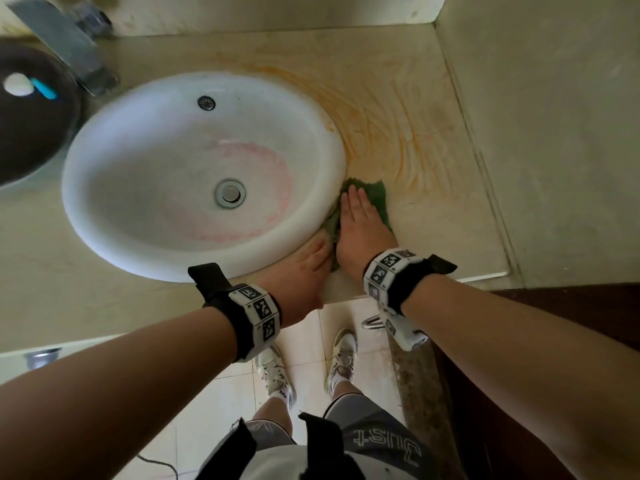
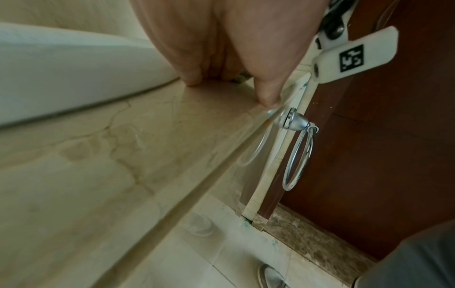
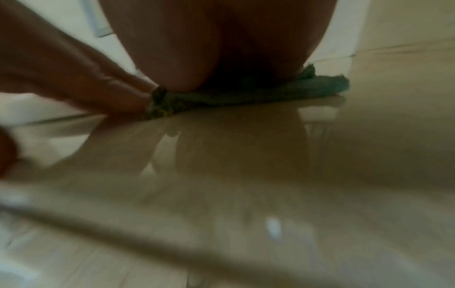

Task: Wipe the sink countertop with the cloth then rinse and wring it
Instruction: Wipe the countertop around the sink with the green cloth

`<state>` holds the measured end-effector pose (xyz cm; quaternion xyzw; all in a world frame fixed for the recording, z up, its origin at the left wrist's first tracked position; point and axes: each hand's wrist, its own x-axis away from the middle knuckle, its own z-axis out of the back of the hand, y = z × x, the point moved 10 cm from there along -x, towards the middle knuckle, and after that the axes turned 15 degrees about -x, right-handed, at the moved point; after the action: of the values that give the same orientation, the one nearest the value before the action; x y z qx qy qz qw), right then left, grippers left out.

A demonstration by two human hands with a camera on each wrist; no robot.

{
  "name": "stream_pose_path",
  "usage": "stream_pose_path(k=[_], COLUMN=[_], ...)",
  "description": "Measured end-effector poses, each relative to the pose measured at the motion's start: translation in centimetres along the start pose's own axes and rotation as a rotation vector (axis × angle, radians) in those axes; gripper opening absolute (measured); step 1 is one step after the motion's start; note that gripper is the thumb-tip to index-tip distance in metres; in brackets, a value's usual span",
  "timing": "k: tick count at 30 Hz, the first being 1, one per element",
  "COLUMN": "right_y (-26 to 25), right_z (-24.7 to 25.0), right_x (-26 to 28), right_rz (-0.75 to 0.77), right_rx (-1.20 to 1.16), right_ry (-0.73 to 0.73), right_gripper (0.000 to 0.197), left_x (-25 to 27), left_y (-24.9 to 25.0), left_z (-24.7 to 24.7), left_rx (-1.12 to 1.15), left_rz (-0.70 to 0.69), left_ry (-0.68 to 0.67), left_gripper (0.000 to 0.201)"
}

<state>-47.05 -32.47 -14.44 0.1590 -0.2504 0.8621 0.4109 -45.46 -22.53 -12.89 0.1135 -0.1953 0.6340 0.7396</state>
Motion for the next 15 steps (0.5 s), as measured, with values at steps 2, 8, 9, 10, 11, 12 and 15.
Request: stream_pose_path(k=[2, 8, 9, 10, 11, 12, 15], right_y=[0.9, 7.5, 9.5, 11.2, 12.5, 13.1, 10.5], right_z=[1.5, 4.3, 4.4, 4.5, 4.6, 4.5, 2.5], right_x=[-1.8, -3.0, -2.0, -0.8, 0.6, 1.8, 4.5], right_rz=[-0.037, -0.182, -0.229, -0.277, -0.321, -0.355, -0.338], right_rx=[-0.045, -0.051, -0.046, -0.030, 0.000, 0.027, 0.023], right_ry=[0.048, 0.106, 0.116, 0.118, 0.122, 0.127, 0.145], right_gripper=[0.064, 0.065, 0.065, 0.064, 0.064, 0.064, 0.067], left_x=[0.1, 0.2, 0.2, 0.2, 0.2, 0.2, 0.2], left_y=[-0.1, 0.0, 0.1, 0.1, 0.1, 0.1, 0.2], left_z=[-0.2, -0.5, -0.4, -0.4, -0.3, -0.3, -0.4], left_rx=[0.031, 0.064, 0.058, 0.052, 0.052, 0.049, 0.035], left_rz=[0.003, -0.009, -0.019, -0.025, -0.025, -0.024, -0.031], left_ry=[-0.020, -0.040, -0.037, -0.032, -0.028, -0.025, -0.026], left_gripper=[0.093, 0.092, 0.092, 0.092, 0.092, 0.092, 0.093])
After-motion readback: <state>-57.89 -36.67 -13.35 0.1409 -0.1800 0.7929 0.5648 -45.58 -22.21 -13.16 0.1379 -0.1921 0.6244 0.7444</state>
